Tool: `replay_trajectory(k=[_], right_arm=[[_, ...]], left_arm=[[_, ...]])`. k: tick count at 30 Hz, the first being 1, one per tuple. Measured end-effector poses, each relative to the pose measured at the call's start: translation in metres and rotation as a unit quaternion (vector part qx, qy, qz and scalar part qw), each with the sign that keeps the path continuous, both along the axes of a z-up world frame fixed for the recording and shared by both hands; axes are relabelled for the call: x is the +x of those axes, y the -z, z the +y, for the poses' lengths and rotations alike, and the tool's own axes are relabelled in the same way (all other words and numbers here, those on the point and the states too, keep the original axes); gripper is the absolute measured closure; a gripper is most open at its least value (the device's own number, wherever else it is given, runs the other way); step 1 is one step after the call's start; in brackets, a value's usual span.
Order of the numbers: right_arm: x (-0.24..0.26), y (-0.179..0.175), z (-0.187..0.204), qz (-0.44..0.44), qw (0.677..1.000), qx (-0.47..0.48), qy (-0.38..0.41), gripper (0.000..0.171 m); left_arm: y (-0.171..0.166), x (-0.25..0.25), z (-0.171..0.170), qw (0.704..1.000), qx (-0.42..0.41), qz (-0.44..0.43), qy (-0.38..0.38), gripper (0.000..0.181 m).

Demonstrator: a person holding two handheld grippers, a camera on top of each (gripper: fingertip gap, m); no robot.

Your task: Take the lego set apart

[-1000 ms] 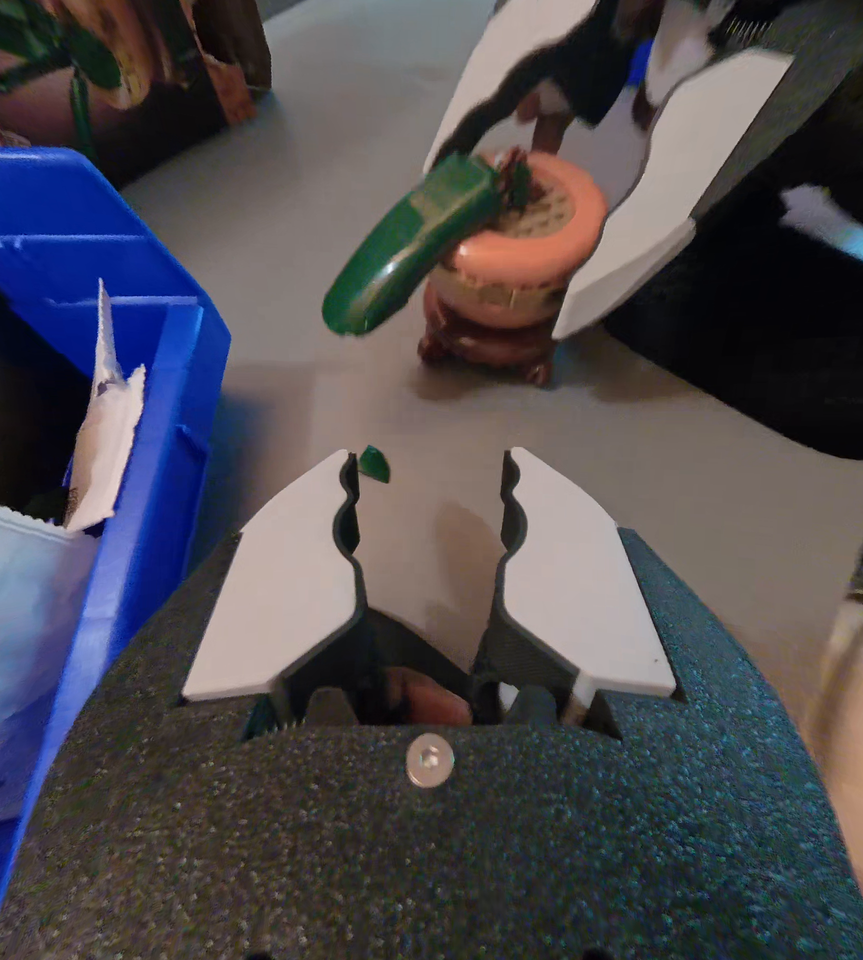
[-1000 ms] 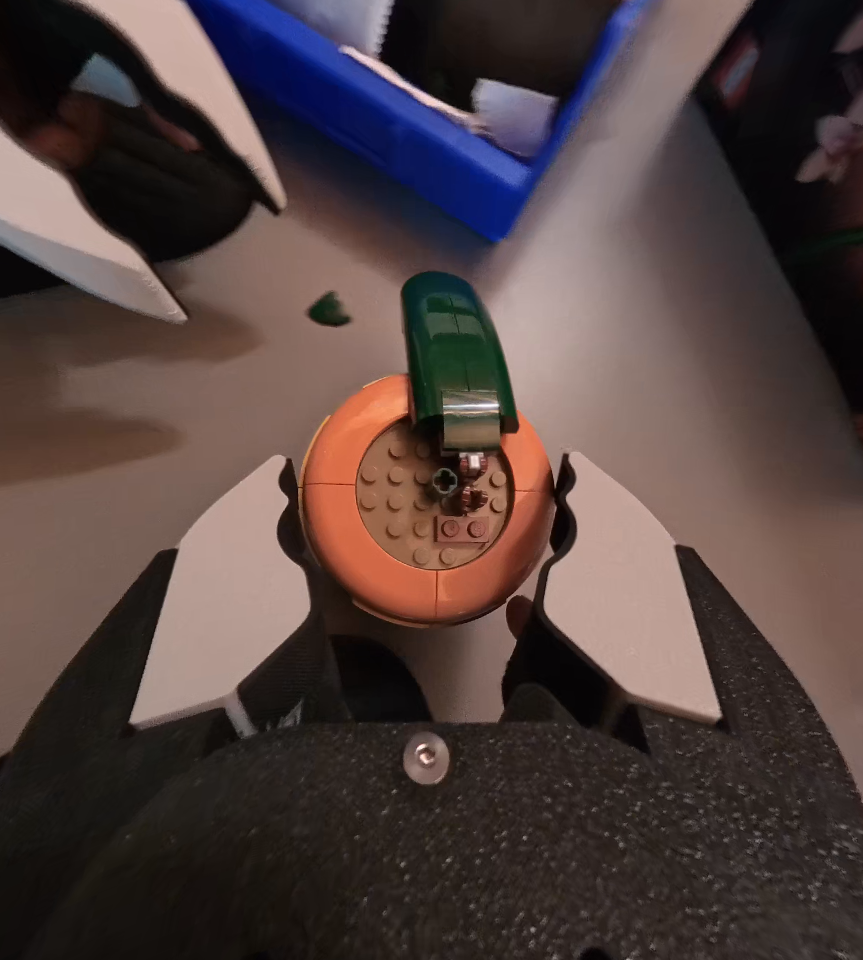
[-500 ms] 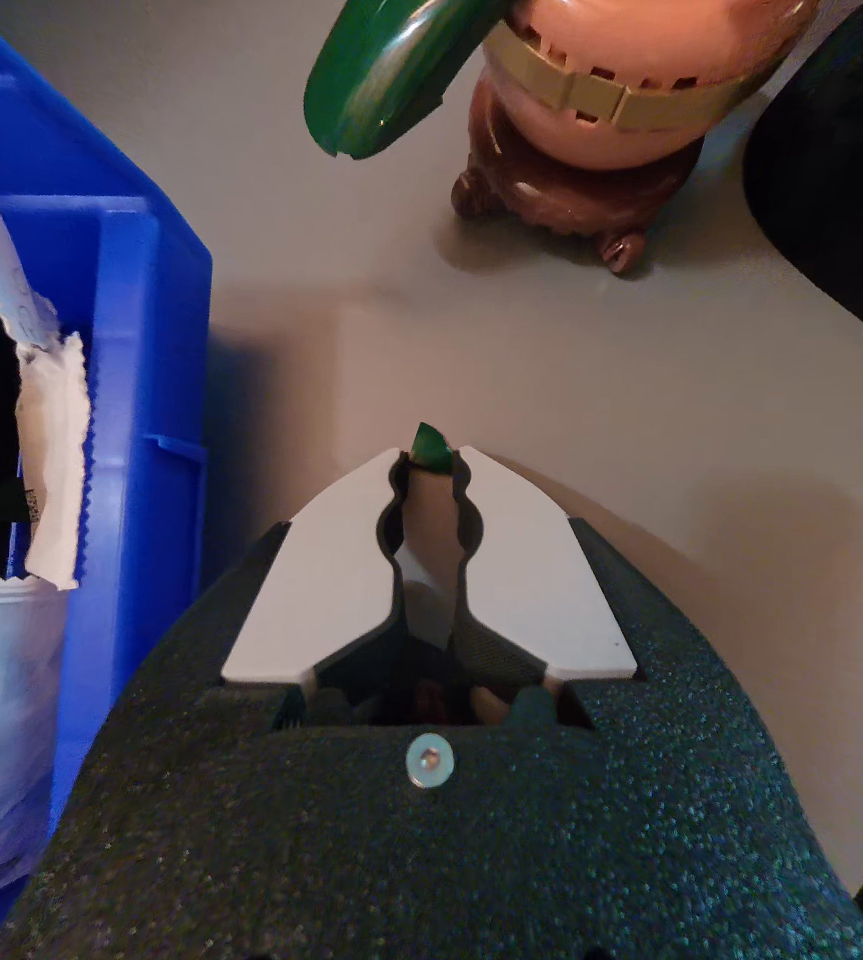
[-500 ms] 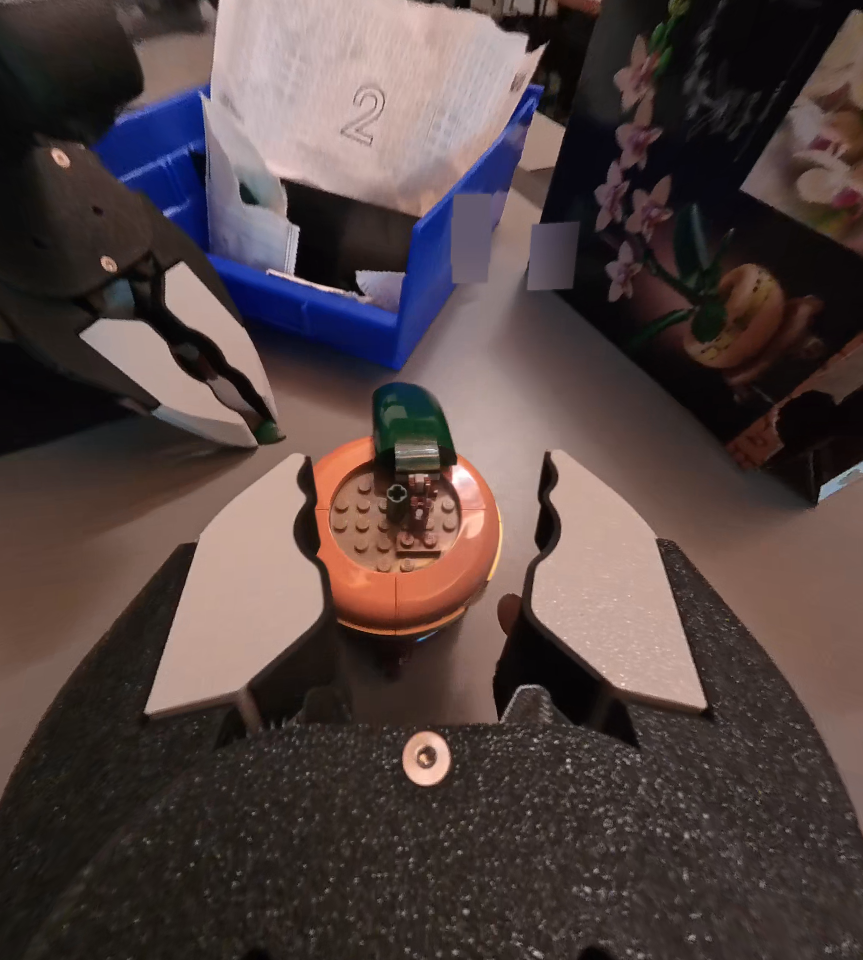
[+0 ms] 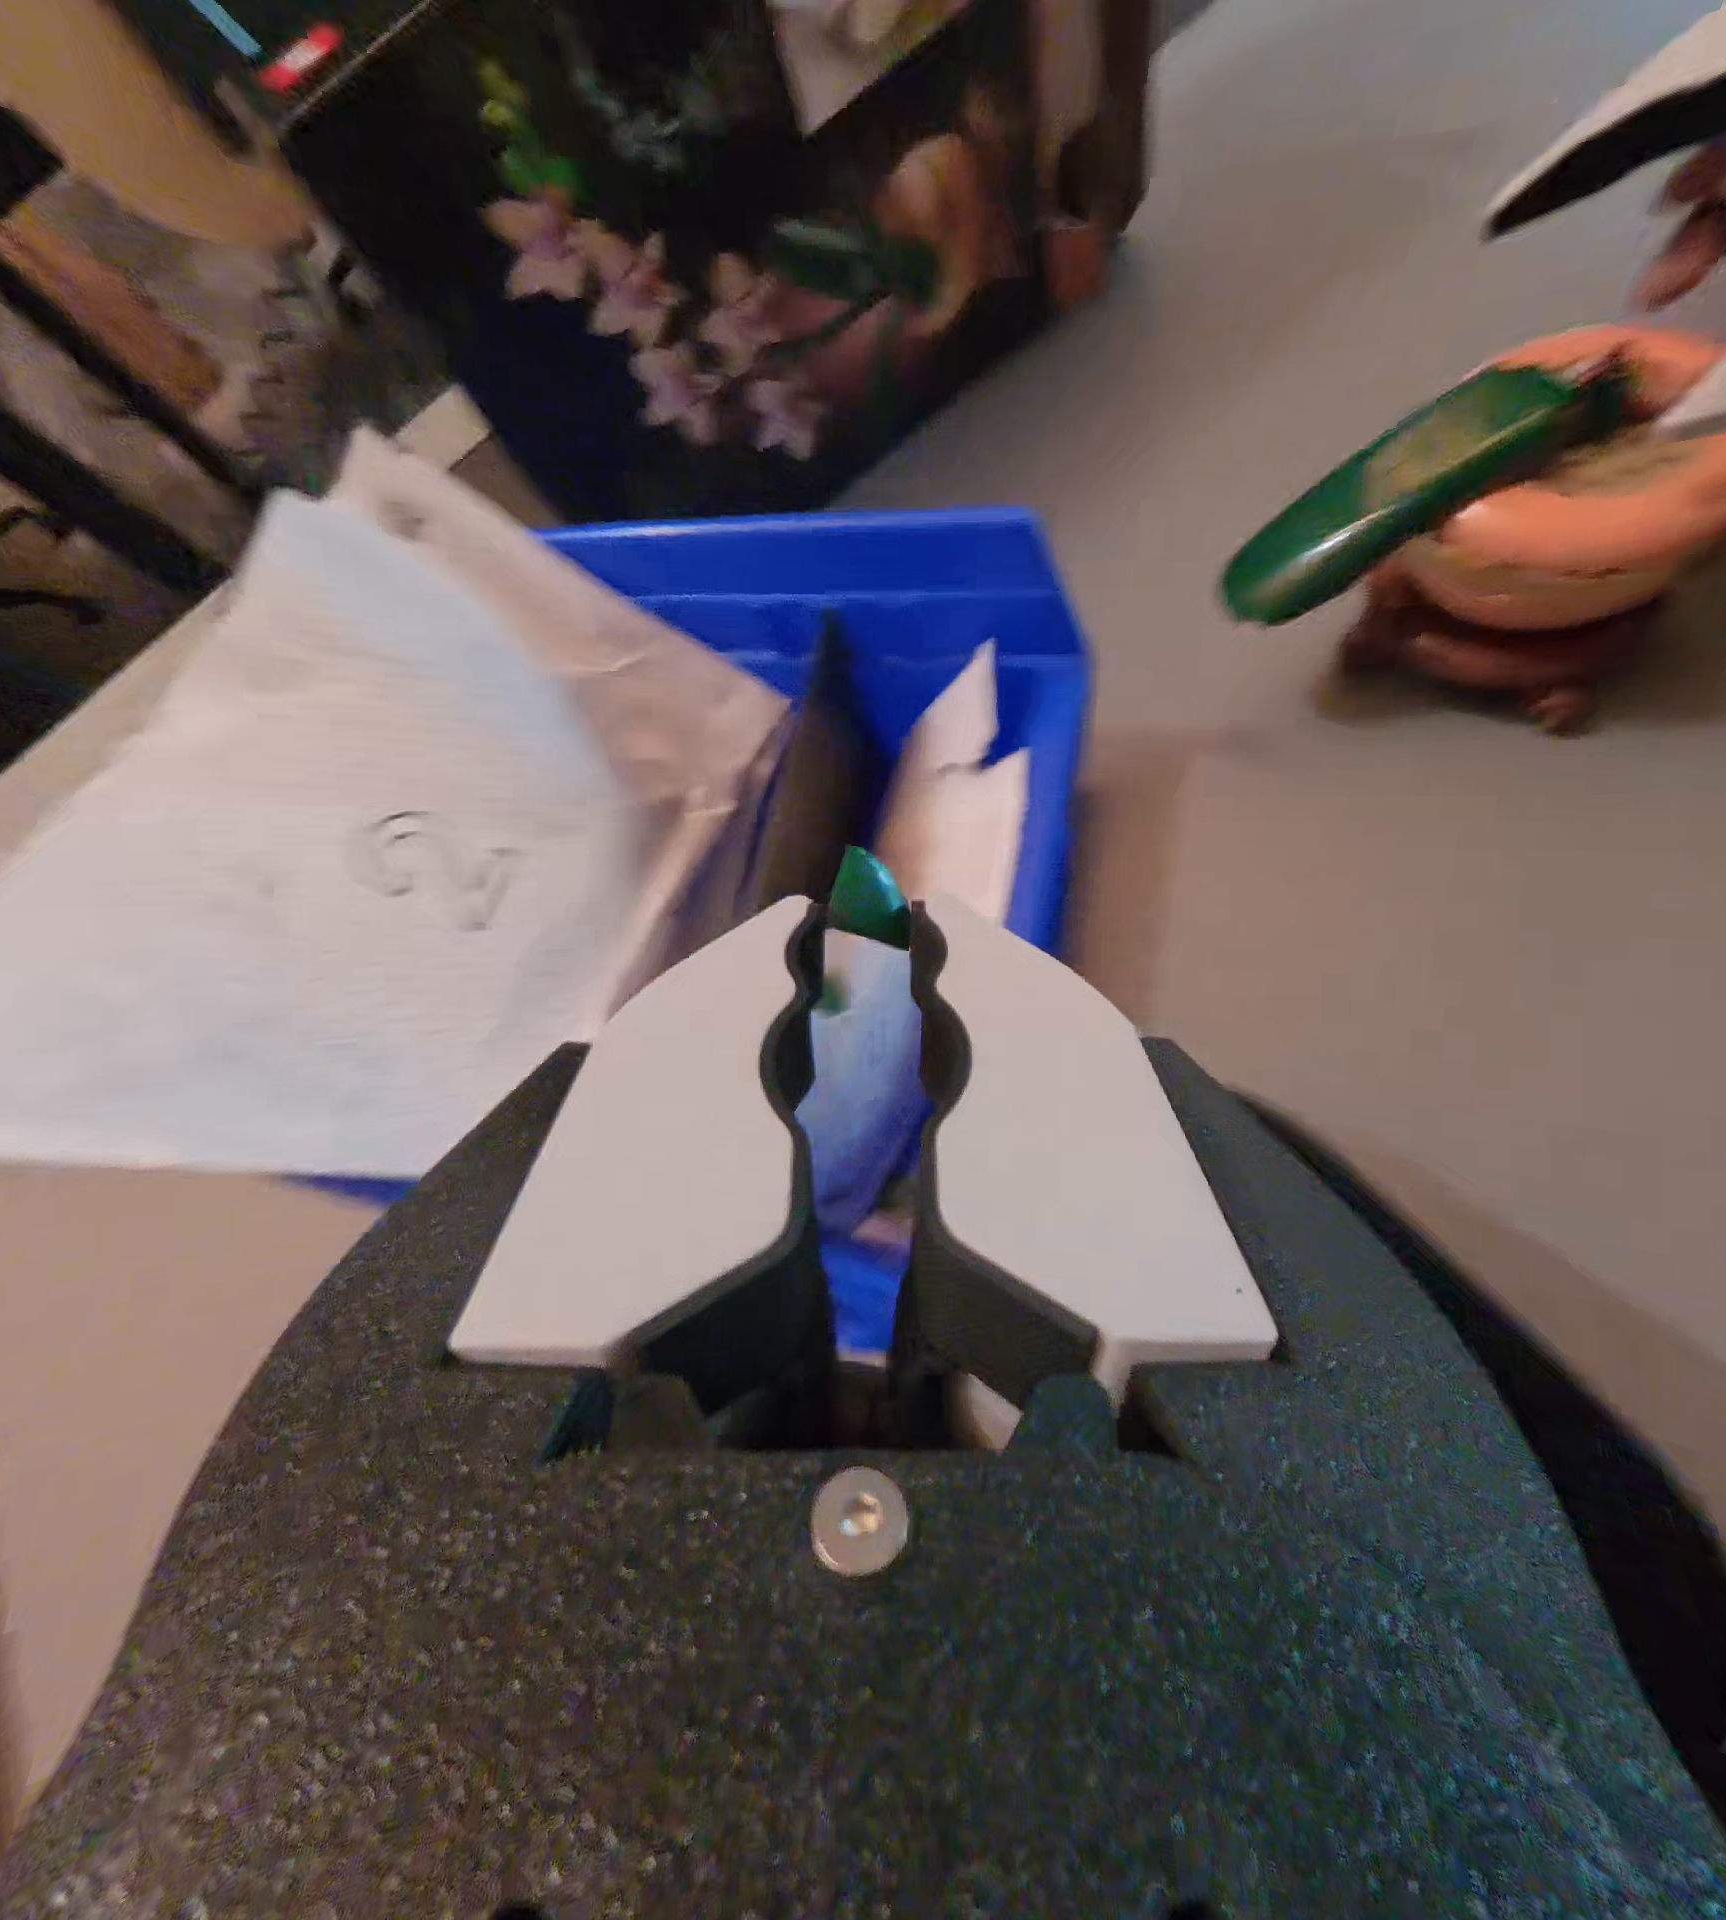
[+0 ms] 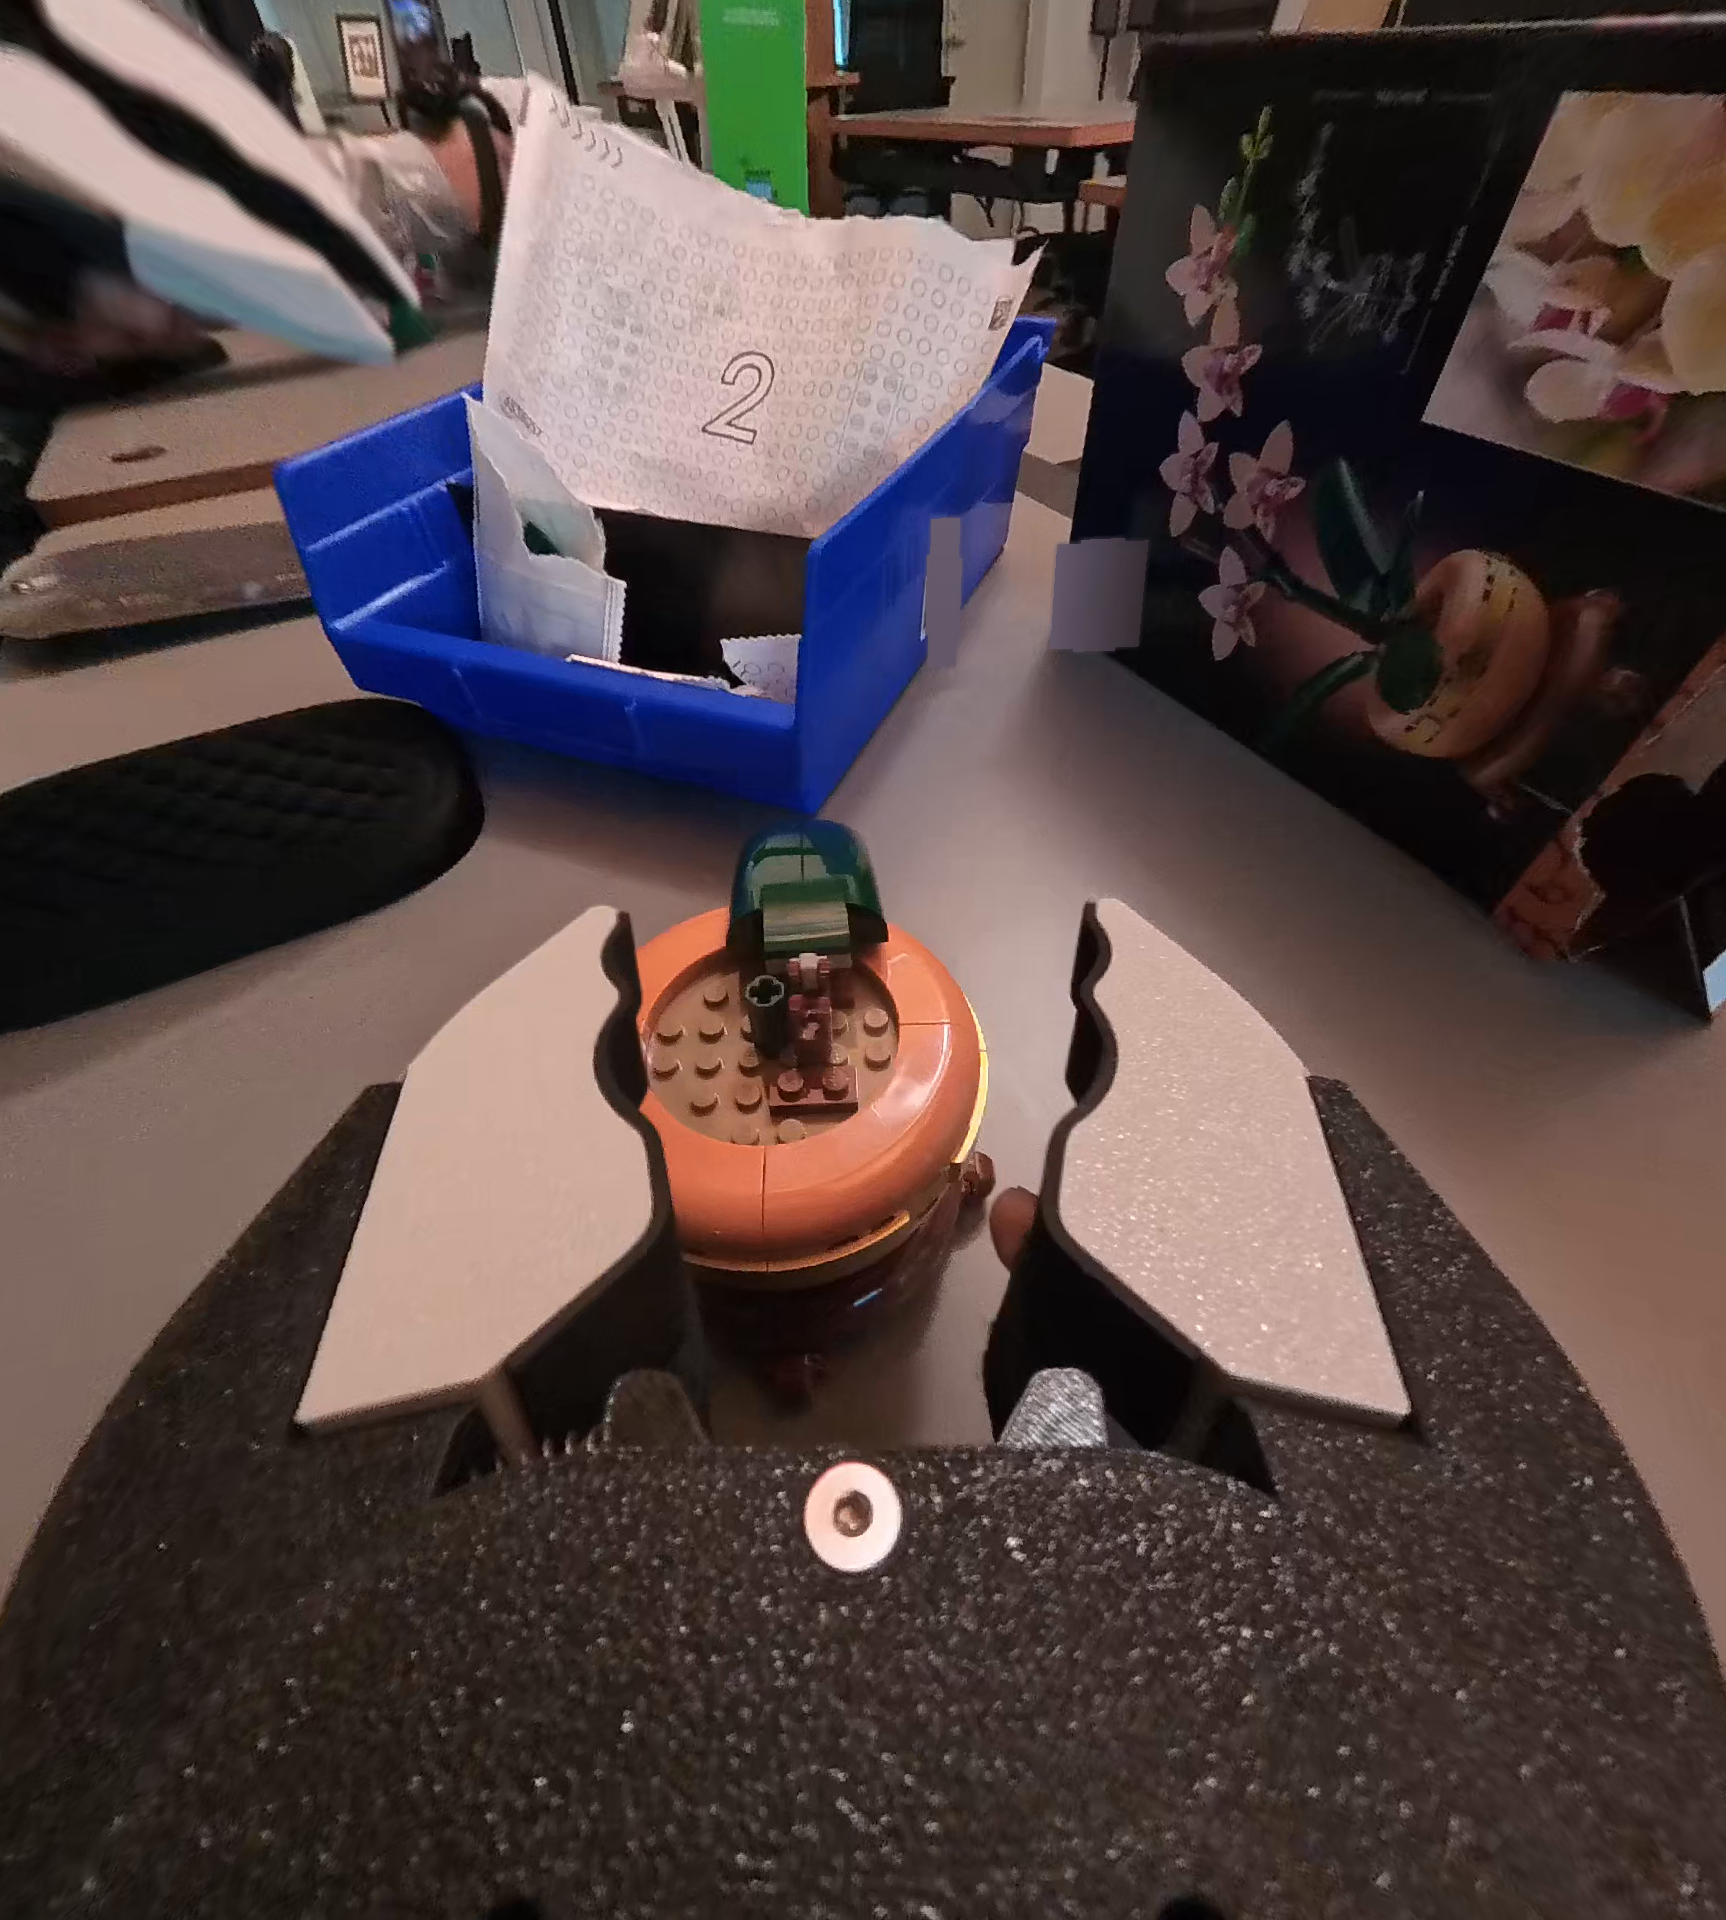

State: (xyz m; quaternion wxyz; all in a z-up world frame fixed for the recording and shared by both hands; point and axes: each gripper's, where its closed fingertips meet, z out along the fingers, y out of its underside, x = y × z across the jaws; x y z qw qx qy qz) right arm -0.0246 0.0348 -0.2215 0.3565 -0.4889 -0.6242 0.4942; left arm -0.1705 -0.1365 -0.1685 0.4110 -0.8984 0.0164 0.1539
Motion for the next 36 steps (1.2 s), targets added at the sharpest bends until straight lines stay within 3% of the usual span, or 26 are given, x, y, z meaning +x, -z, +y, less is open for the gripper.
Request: replay_trajectory(k=[10, 21, 24, 27, 32, 36], right_arm=[[0.0, 0.0, 0.0, 0.005, 1.0, 0.021, 0.008, 0.093], [0.0, 0.003, -0.001, -0.001, 0.999, 0.04, 0.007, 0.093], [0.001, 0.0, -0.001, 0.003, 0.999, 0.045, 0.003, 0.092], [0.005, -0.014, -0.006, 0.007, 0.999, 0.049, -0.006, 0.091], [-0.011, -0.043, -0.074, -0.071, 0.977, 0.124, -0.159, 0.088], [-0.065, -0.047, -0.129, -0.139, 0.931, 0.195, -0.276, 0.086]], left_arm=[[0.037, -0.041, -0.009, 0.974, -0.208, -0.055, 0.066, 0.166], [0.045, -0.044, -0.02, 0.956, -0.272, -0.074, 0.083, 0.158], [0.038, -0.049, -0.021, 0.965, -0.246, -0.066, 0.066, 0.157], [0.019, -0.05, -0.022, 0.988, -0.142, -0.055, 0.042, 0.157], [0.02, -0.046, -0.04, 0.997, -0.046, -0.045, 0.043, 0.15], [0.03, -0.048, -0.037, 0.992, -0.059, -0.057, 0.092, 0.148]])
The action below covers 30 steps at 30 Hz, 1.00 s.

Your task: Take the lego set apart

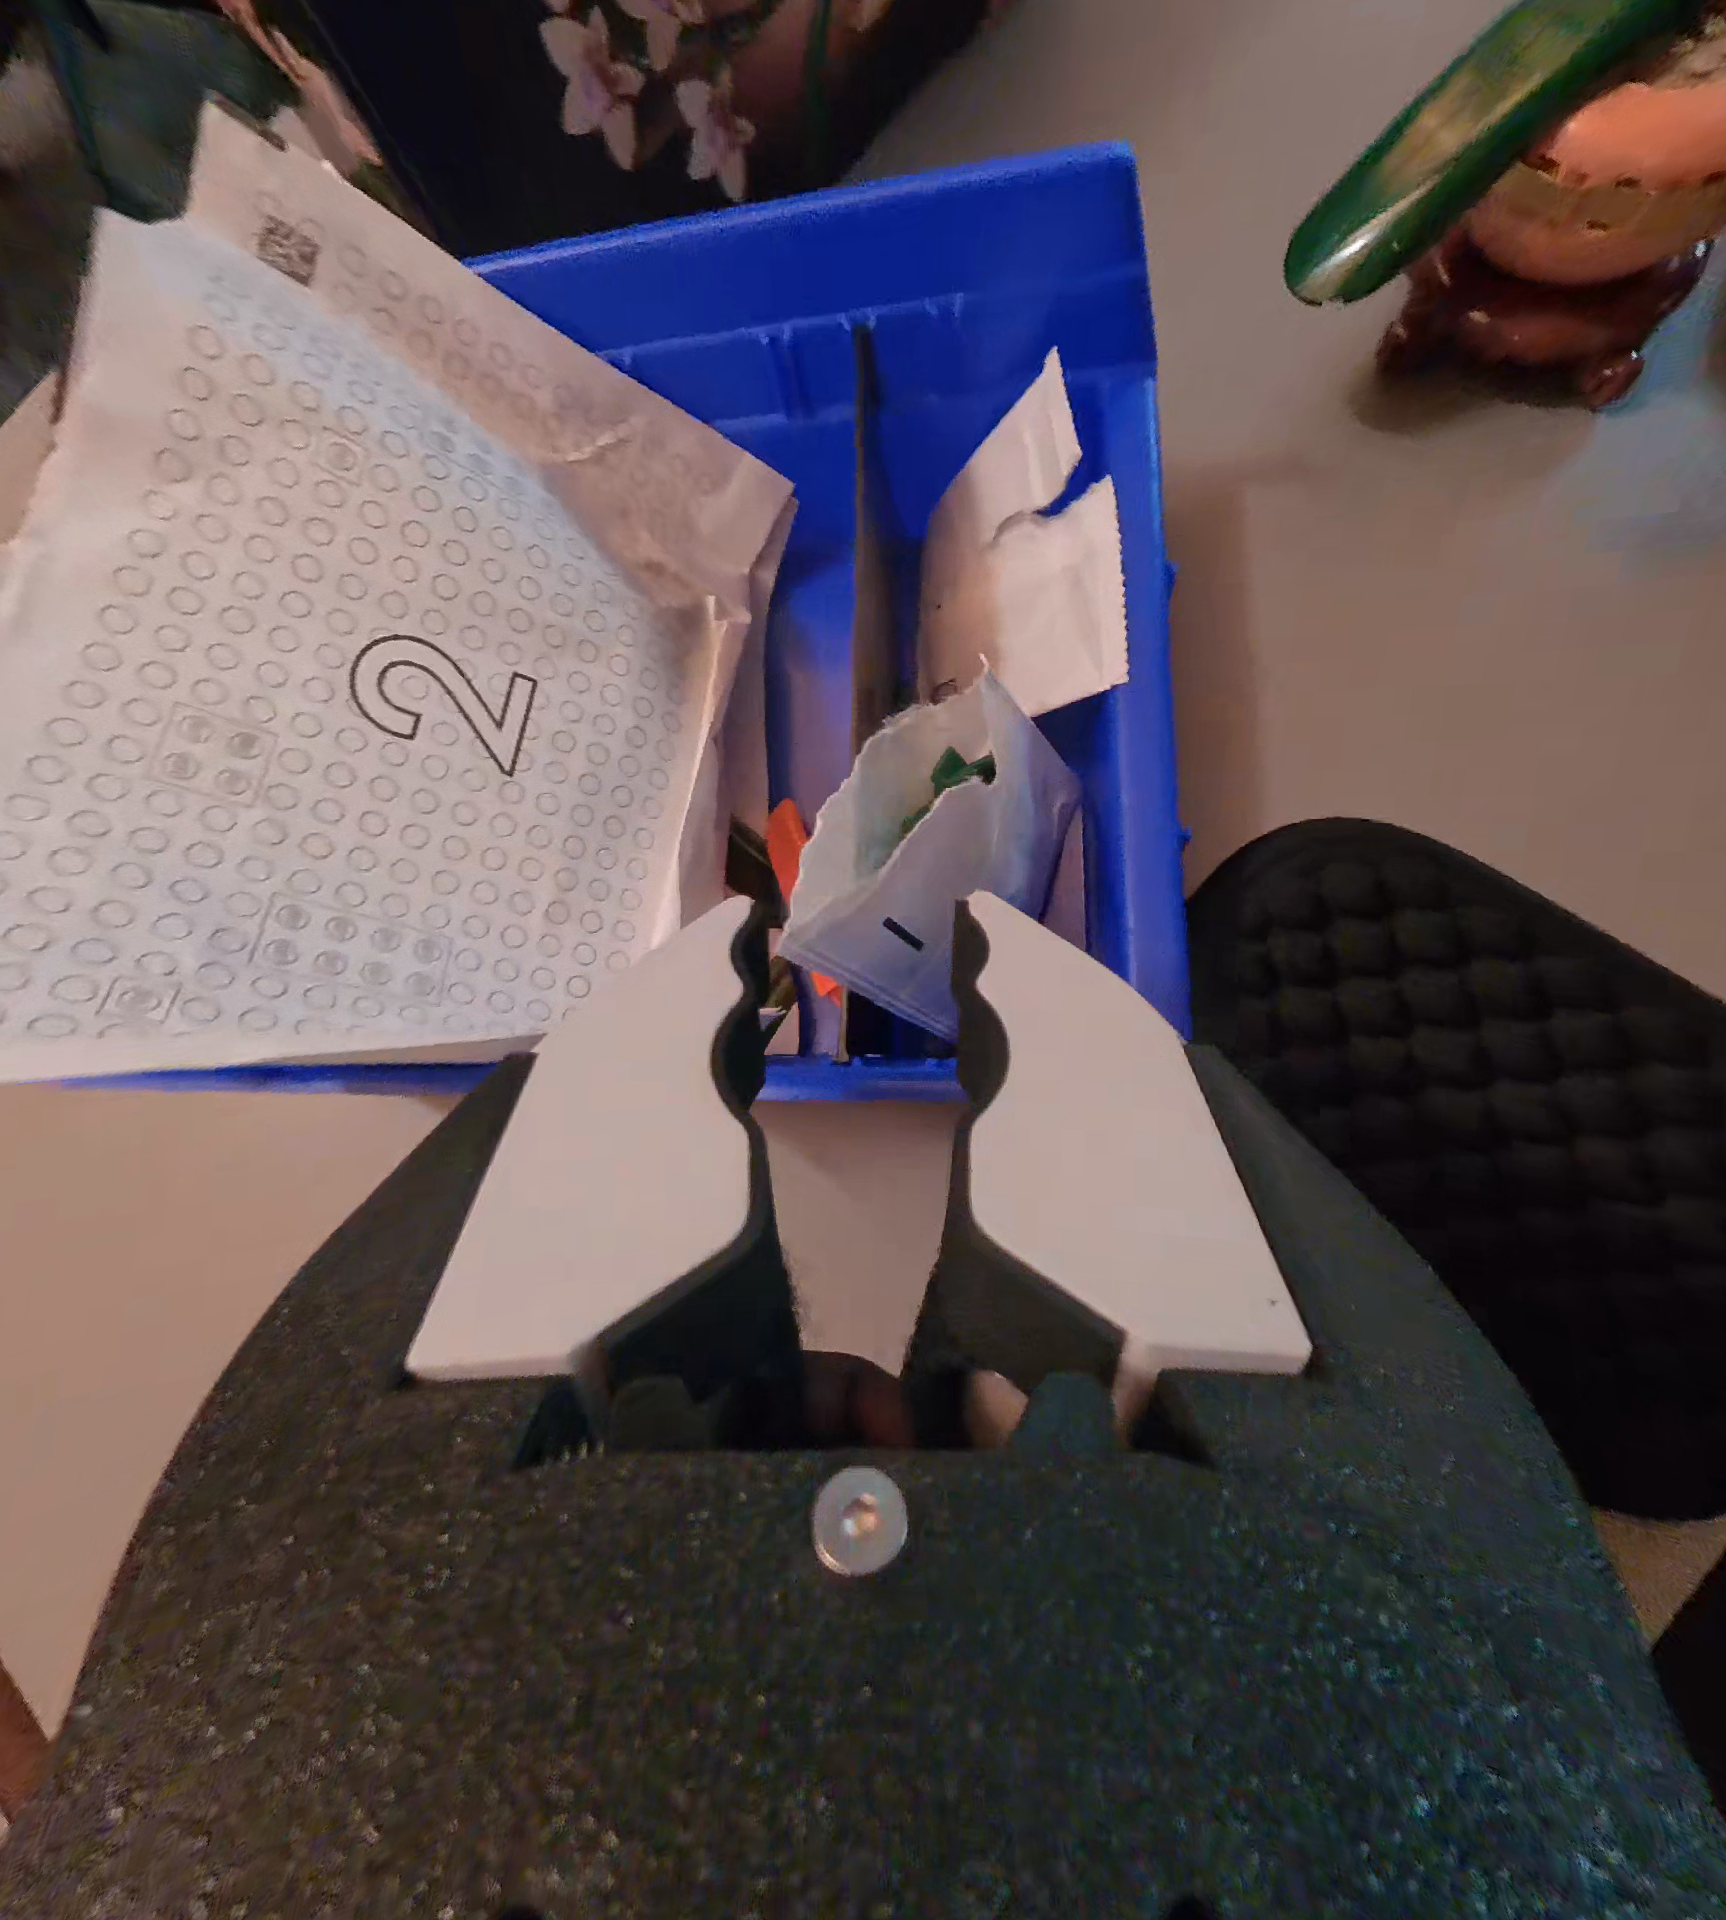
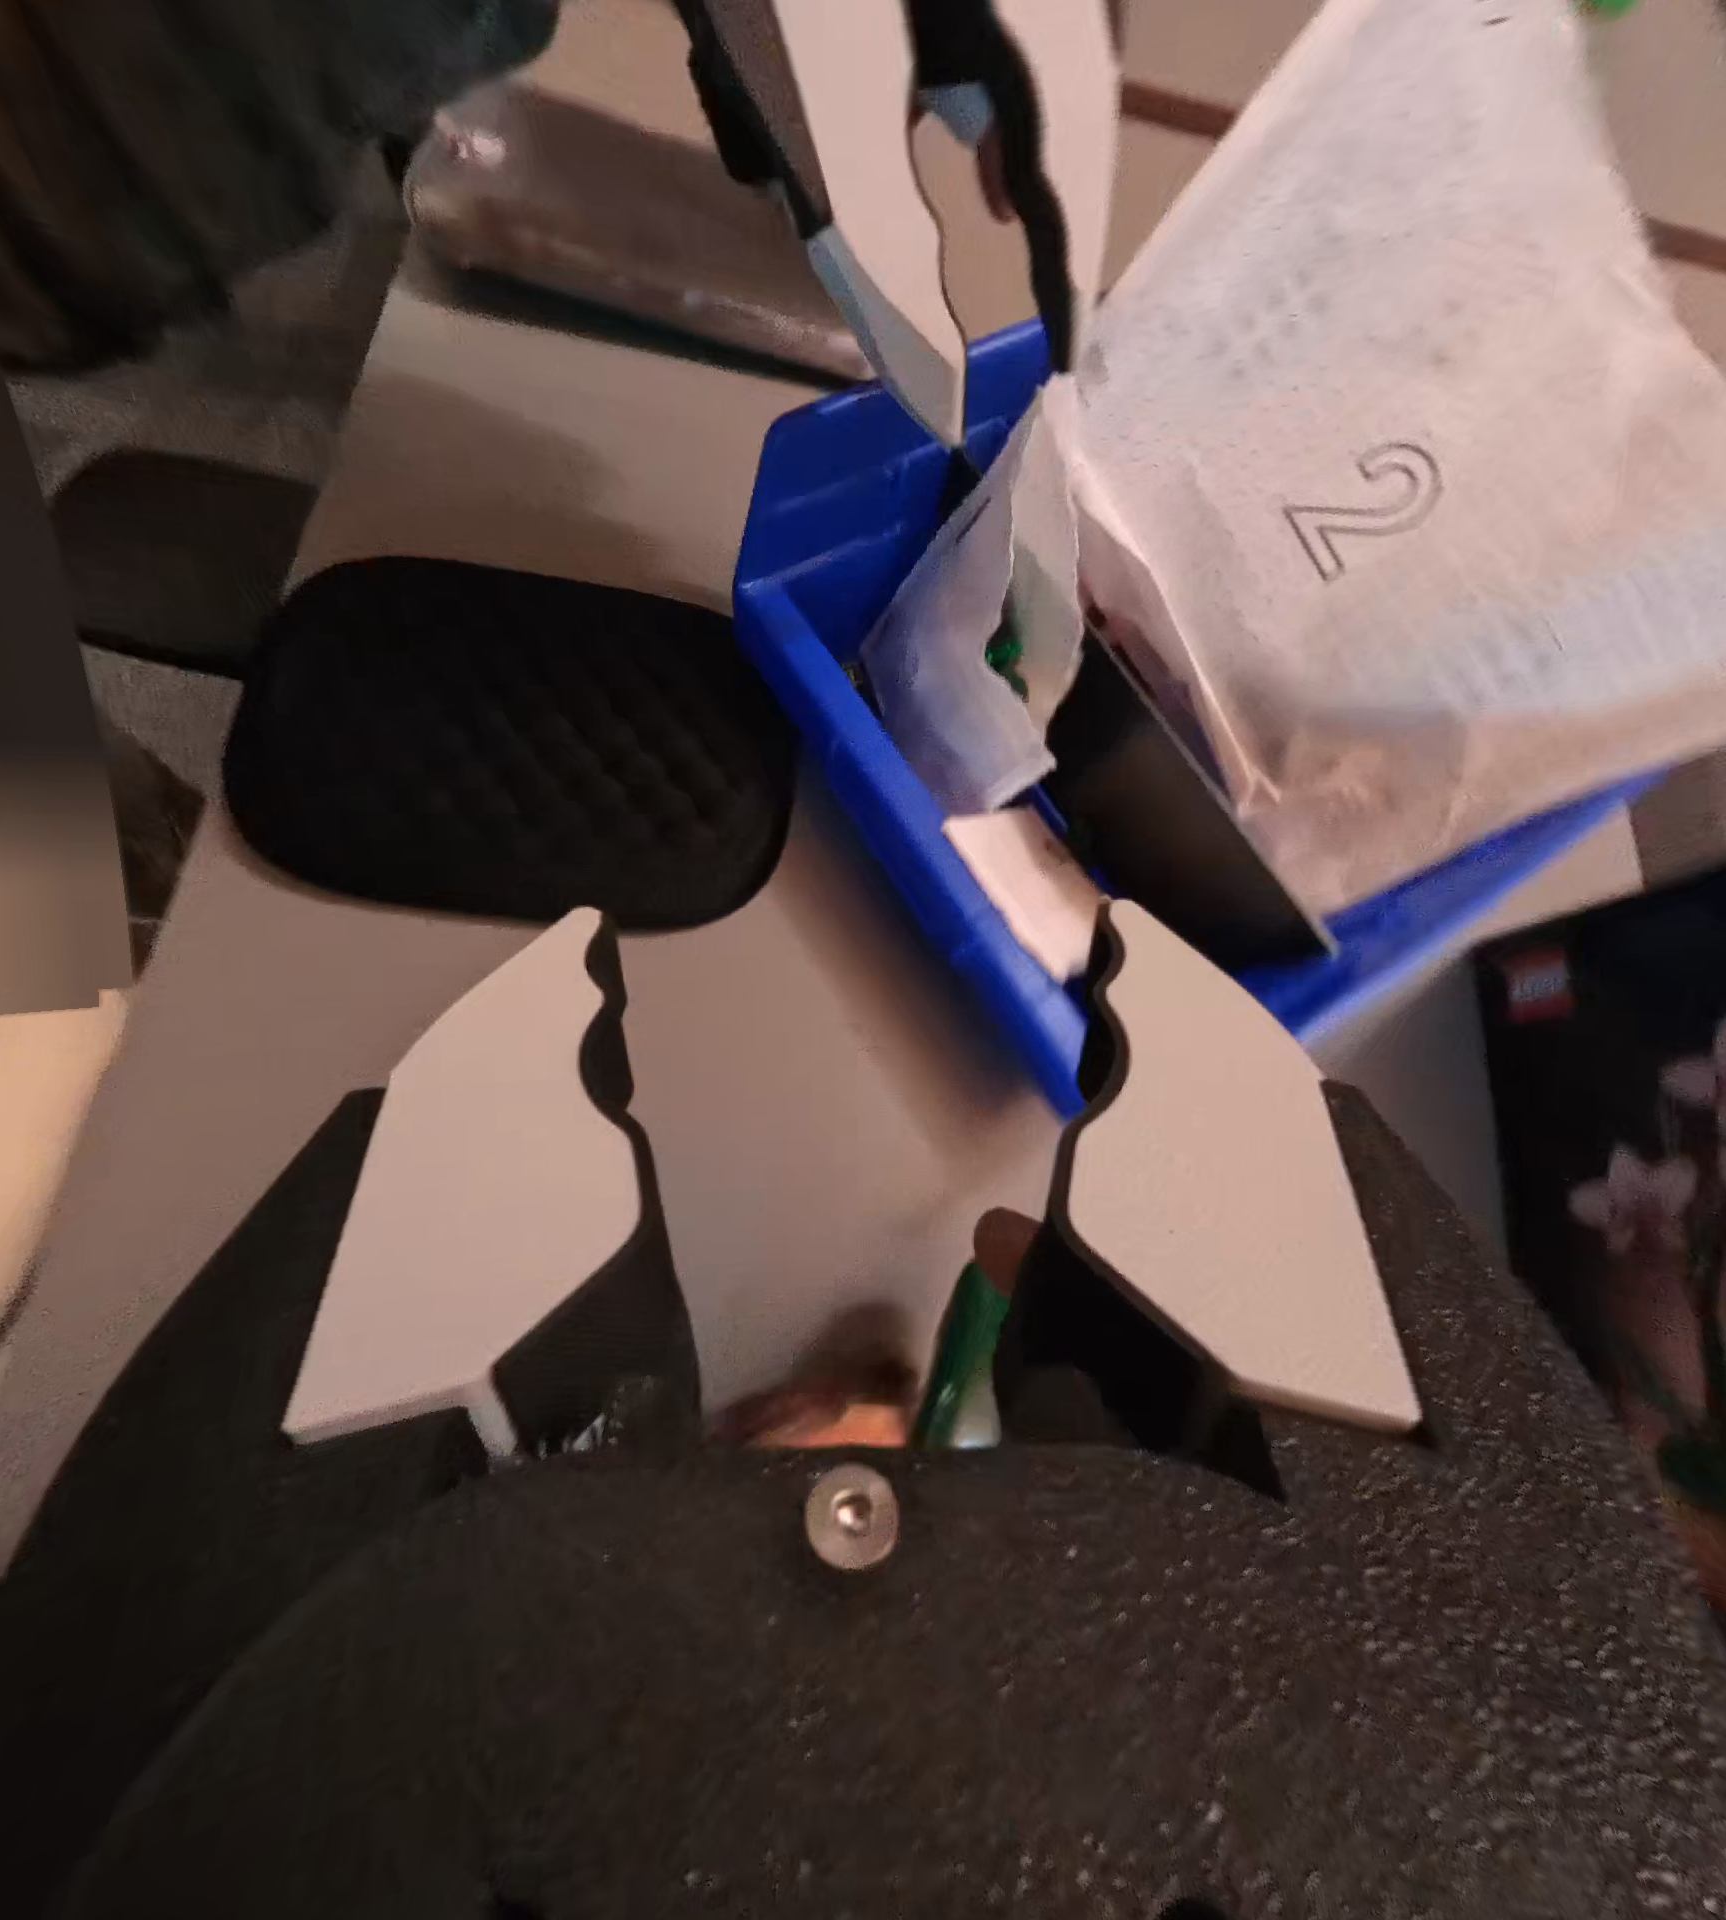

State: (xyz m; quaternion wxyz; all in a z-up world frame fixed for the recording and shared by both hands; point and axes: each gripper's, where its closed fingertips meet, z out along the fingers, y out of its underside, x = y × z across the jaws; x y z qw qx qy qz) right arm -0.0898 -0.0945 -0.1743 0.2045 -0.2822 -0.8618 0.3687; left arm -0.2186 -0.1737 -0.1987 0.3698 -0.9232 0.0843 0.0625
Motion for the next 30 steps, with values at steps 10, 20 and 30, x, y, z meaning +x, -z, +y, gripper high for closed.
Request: replay_trajectory(k=[10, 20, 30], right_arm=[[-0.121, 0.046, -0.048, -0.041, 0.995, 0.068, -0.054, 0.114], [-0.127, 0.056, -0.061, -0.003, 0.989, 0.103, -0.107, 0.171], [-0.115, 0.015, -0.06, 0.047, 0.979, 0.126, -0.151, 0.171]], left_arm=[[0.005, -0.005, -0.003, 0.999, 0.019, 0.01, 0.042, 0.148], [-0.019, -0.004, -0.017, 0.988, 0.145, 0.042, 0.024, 0.15], [-0.029, 0.013, -0.019, 0.972, 0.234, 0.027, -0.02, 0.134]])
